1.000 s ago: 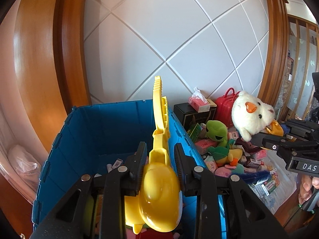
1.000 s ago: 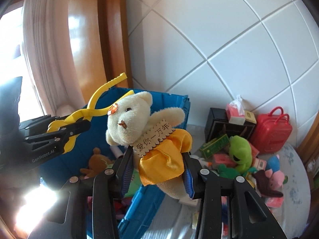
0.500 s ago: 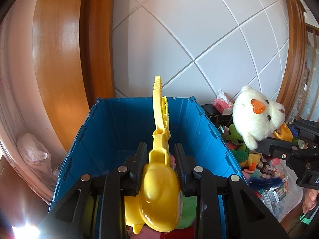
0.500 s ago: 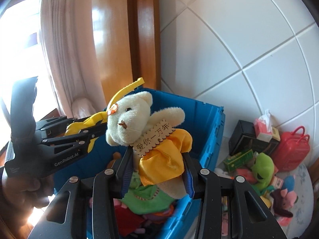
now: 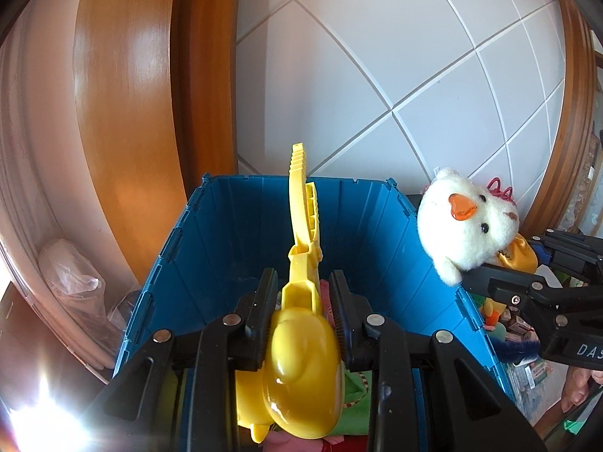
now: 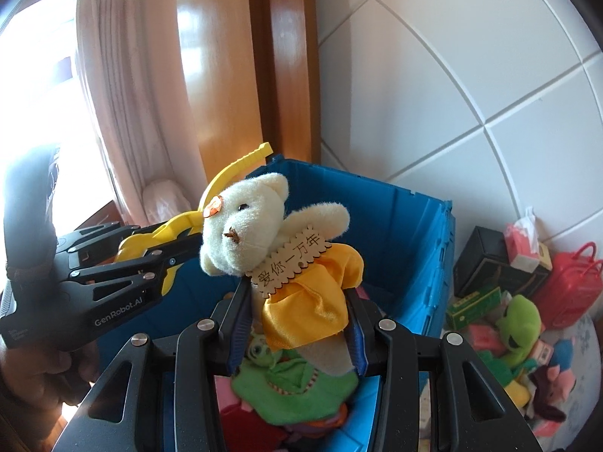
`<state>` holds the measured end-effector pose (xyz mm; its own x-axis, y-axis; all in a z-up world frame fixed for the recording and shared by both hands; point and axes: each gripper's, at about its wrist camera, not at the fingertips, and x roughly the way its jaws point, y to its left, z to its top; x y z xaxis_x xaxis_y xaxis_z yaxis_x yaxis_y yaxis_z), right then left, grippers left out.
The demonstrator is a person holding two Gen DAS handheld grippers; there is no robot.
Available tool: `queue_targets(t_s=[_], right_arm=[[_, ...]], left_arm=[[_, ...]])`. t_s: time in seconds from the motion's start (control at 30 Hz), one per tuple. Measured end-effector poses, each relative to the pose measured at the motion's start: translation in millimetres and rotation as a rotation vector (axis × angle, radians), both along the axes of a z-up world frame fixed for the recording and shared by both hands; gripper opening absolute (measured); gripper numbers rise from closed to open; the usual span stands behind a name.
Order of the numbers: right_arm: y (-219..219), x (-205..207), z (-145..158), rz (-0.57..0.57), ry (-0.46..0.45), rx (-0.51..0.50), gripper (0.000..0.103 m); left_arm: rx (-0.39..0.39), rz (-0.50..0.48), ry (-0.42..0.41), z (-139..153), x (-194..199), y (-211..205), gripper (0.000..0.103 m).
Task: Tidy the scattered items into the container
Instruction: 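Open left tool dropping the yellow clip while right tool releases the teddy bear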
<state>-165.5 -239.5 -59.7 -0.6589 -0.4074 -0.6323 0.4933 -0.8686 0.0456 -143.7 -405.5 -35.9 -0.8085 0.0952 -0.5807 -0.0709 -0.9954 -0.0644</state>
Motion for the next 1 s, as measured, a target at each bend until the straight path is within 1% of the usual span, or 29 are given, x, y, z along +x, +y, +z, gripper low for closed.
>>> queue_targets(t_s=[0.43, 0.53, 0.57, 0.6, 0.63, 0.67, 0.7, 0.73, 0.87, 1.0], right_arm=[[-6.1, -6.3, -3.7, 0.014, -0.007, -0.011, 0.042], [-7.5, -8.2, -5.5, 0.01, -0.008, -0.007, 0.044], [-7.7, -8.7, -5.8, 0.007, -0.004, -0.003, 0.051], [-8.7, -9.3, -6.0, 0.005, 0.004, 0.009, 0.067], [-9.9, -9.3, -6.1, 0.006, 0.008, 0.018, 0.076], [-8.5, -8.6, -5.0, -0.004, 0.021, 0.017, 0.099], [-5.4, -7.3, -3.4, -0.017, 0.037, 0.013, 0.103], [-3.5, -7.2, -3.0, -0.022, 0.041, 0.014, 0.103], [3.1, -5.0, -2.4, -0.029, 0.04, 0.002, 0.103], [9.0, -4.1, -4.6, -0.036, 0.03, -0.004, 0.103]], left_arm=[[-0.004, 0.042, 0.001, 0.9, -0.4, -13.9, 0.028], [0.0, 0.046, -0.001, 0.2, -1.2, -15.5, 0.028], [0.009, 0.055, -0.001, 0.4, -1.5, -17.2, 0.028], [0.021, 0.066, 0.001, 0.6, -2.0, -19.5, 0.028], [0.025, 0.081, -0.006, 0.2, -3.7, -20.9, 0.039], [0.02, 0.099, -0.018, -0.9, -5.6, -21.7, 0.054], [0.014, 0.12, -0.025, -2.1, -6.4, -22.8, 0.091], [0.008, 0.139, -0.024, -3.0, -5.8, -23.9, 0.103], [0.007, 0.165, -0.034, -5.6, -5.9, -25.7, 0.103], [0.002, 0.168, -0.035, -6.3, -5.9, -22.6, 0.103]])
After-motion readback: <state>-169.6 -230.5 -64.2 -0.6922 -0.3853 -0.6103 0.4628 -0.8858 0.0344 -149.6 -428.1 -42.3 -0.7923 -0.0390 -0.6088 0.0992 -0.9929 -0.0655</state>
